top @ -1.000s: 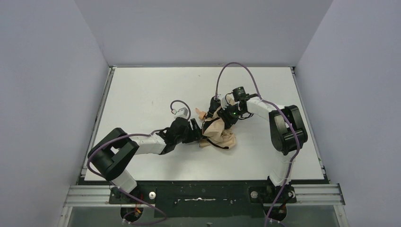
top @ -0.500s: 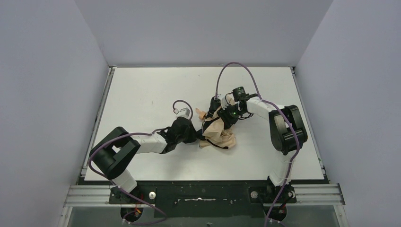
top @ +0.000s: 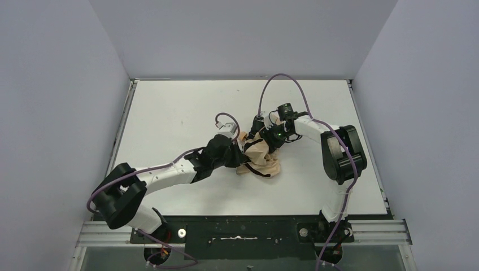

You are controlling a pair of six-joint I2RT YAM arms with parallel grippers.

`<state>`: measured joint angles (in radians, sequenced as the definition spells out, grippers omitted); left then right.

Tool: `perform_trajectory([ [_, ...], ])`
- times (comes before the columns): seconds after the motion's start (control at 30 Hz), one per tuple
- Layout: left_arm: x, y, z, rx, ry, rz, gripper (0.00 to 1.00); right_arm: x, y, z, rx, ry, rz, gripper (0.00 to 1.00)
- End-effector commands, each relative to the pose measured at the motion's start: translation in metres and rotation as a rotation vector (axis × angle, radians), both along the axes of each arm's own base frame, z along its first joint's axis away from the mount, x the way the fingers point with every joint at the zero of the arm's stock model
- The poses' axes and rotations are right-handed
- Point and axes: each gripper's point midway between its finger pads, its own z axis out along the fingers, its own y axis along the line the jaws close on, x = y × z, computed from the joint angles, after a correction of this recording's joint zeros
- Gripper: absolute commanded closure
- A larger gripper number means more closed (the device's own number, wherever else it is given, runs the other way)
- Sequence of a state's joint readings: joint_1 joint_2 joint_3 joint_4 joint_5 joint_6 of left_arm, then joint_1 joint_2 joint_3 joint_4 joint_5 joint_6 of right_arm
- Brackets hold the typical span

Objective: Put away the umbrella

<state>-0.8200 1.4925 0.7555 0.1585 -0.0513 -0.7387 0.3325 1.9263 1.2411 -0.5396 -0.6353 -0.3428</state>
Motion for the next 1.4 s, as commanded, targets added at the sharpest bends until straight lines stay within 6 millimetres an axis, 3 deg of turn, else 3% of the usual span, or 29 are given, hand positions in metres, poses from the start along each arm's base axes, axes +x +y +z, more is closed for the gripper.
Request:
perform_trajectory([
  [0.0, -0.035, -0.018, 0.026, -0.027, -0.026, -0.108, 1.00, 0.008, -0.037, -0.042, -0.207, 0.001, -0.080, 0.94],
  [0.3, -0.106, -0.025, -0.020, 0.011, 0.059, -0.176, 1.00, 0.014, -0.038, -0.038, -0.219, -0.028, -0.082, 0.94],
  [0.5, -0.122, -0.030, -0.028, 0.010, 0.070, -0.238, 1.00, 0.017, -0.040, -0.037, -0.259, -0.101, -0.031, 0.94],
  [0.53, -0.122, -0.029, -0.025, 0.012, 0.066, -0.246, 0.95, 0.016, -0.039, -0.036, -0.268, -0.127, -0.003, 0.93],
  [0.6, -0.121, -0.025, -0.014, 0.014, 0.045, -0.264, 0.70, 0.015, -0.037, -0.035, -0.287, -0.175, 0.046, 0.92],
  [0.7, -0.116, -0.006, 0.007, 0.029, -0.012, -0.256, 0.53, 0.014, -0.037, -0.035, -0.316, -0.232, 0.111, 0.91],
  [0.83, -0.108, 0.035, 0.034, 0.078, -0.116, -0.204, 0.44, 0.014, -0.035, -0.035, -0.321, -0.319, 0.177, 0.92],
  [1.07, -0.061, 0.113, 0.100, 0.114, -0.376, 0.028, 0.26, -0.001, -0.023, -0.033, -0.319, -0.455, 0.352, 0.92],
  [1.23, -0.019, 0.130, 0.128, 0.136, -0.463, 0.072, 0.22, -0.011, -0.018, -0.028, -0.326, -0.497, 0.423, 0.92],
  [1.37, 0.006, 0.116, 0.129, 0.152, -0.474, -0.043, 0.21, -0.021, -0.016, -0.026, -0.360, -0.547, 0.508, 0.92],
])
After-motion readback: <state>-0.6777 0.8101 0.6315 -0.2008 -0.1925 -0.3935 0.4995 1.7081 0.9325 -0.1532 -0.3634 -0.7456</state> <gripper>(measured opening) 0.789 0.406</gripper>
